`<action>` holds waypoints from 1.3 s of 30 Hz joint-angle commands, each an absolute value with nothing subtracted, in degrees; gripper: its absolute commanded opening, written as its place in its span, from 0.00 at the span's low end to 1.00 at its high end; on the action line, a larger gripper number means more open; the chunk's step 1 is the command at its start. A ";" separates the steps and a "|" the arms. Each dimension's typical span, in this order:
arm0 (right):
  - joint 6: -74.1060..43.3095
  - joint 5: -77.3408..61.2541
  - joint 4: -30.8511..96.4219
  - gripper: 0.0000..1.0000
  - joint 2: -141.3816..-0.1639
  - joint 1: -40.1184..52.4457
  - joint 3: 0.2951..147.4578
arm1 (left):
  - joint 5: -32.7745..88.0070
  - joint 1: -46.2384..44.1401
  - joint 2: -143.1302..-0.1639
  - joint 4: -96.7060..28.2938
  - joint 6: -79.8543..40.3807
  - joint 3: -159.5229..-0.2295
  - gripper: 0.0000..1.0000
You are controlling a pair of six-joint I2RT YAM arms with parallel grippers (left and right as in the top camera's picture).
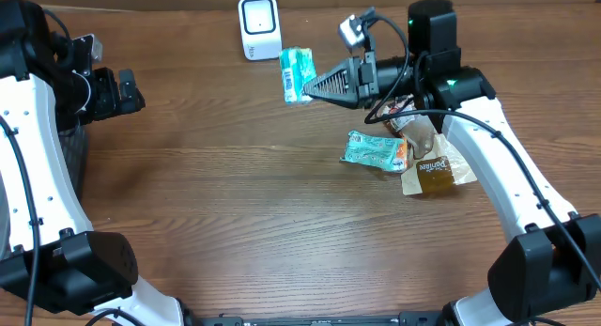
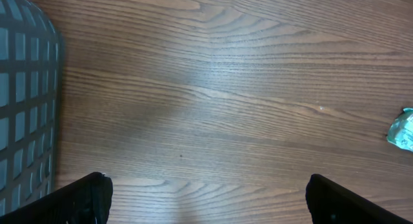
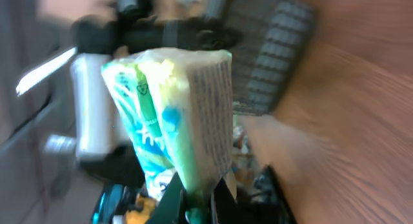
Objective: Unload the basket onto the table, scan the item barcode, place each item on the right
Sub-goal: 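Lift the tissue pack and carry it toward the white scanner, then hold the tissue pack in front of the white scanner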
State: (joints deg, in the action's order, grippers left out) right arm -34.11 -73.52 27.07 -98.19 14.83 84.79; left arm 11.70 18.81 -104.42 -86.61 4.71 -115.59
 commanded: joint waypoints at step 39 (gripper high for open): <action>40.32 27.88 22.52 0.04 -135.31 33.28 131.48 | 11.57 19.05 -104.20 -86.50 5.61 -115.87 1.00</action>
